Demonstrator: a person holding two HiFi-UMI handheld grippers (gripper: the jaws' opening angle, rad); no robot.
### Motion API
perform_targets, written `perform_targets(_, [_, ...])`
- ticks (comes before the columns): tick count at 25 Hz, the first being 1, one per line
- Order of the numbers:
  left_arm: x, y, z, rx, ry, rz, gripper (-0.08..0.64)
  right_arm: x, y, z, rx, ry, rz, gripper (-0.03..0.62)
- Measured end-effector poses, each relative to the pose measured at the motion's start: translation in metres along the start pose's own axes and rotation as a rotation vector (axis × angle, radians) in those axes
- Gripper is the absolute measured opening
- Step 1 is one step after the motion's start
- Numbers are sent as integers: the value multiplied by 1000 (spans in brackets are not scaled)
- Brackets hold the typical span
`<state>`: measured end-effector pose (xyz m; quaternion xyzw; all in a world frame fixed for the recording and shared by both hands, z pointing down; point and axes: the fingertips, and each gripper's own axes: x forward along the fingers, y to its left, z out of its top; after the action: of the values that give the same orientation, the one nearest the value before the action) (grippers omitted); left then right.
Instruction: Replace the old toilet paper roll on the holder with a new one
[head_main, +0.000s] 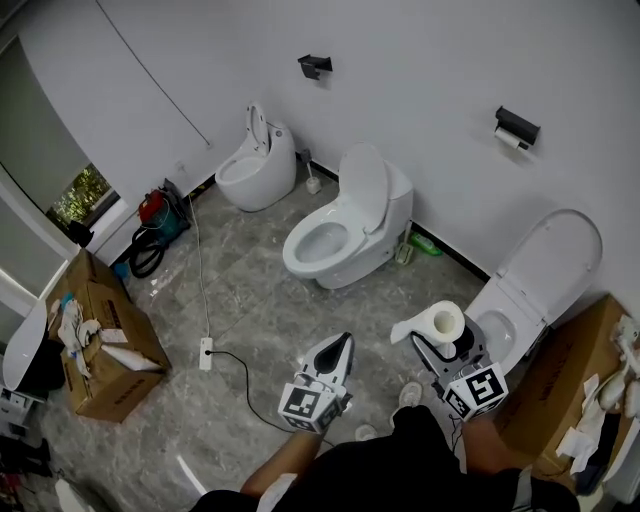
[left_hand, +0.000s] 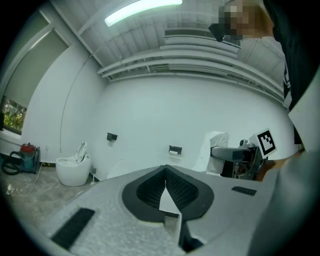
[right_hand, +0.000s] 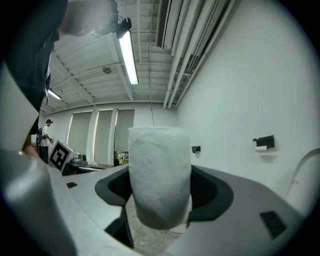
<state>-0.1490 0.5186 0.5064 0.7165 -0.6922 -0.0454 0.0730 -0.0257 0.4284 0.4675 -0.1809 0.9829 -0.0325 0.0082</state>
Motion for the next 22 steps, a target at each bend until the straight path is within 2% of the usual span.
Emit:
perform_targets(6, [39, 12, 9, 58, -5, -5, 6, 23, -36, 5, -40, -18, -23, 316])
perform_targets(9, [63, 20, 12, 58, 0, -6, 6, 36, -59, 9, -51, -26, -42, 316])
perform_targets(14, [112, 39, 19, 63, 7, 14, 6, 69, -103, 17, -56, -29, -29, 316])
perform_targets(22, [194, 47, 30, 59, 1, 24, 6, 102, -182, 33, -63, -37, -39, 316])
